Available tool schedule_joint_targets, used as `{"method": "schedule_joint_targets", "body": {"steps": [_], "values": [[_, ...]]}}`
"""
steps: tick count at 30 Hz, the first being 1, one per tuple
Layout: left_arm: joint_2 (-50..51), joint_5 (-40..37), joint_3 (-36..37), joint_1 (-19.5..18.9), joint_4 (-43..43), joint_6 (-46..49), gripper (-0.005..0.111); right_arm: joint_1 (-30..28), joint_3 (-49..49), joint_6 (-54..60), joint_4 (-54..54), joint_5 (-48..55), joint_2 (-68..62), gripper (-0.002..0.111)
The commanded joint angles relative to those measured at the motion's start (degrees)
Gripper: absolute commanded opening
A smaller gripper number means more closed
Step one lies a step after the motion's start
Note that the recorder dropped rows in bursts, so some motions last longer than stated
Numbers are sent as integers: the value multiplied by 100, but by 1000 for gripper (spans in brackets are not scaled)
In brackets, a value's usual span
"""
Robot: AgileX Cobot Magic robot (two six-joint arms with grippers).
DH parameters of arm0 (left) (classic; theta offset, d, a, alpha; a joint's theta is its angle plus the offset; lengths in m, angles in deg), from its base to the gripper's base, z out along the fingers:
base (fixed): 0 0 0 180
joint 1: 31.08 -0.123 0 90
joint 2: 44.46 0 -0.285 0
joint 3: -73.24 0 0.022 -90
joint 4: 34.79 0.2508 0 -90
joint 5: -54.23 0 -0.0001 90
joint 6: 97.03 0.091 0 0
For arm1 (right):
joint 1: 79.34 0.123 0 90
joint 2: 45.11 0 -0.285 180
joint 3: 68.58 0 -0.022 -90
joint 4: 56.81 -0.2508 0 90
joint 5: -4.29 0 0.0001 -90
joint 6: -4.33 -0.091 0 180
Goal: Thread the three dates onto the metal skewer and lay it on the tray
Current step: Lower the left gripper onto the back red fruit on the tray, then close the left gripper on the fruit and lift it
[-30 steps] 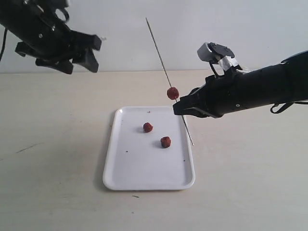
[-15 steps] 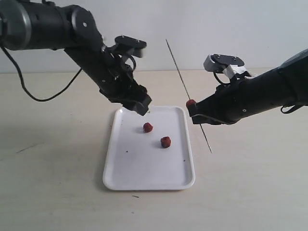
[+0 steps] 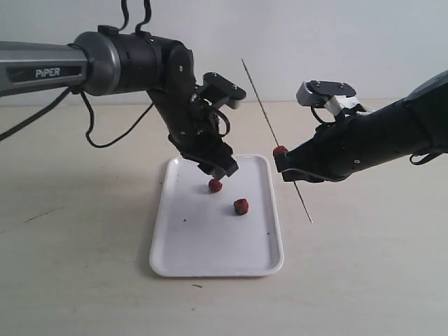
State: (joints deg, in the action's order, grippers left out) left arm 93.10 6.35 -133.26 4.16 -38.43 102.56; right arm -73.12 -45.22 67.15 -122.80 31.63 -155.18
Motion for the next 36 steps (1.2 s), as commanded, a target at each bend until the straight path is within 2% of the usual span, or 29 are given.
{"method": "schedule_joint_targets", "body": {"steps": [1, 36], "values": [[183, -47, -196, 98, 49, -33, 61, -23, -38, -12, 47, -26, 36, 0], [688, 74, -196, 98, 61, -29, 60, -23, -38, -1, 47, -90, 36, 0]]}}
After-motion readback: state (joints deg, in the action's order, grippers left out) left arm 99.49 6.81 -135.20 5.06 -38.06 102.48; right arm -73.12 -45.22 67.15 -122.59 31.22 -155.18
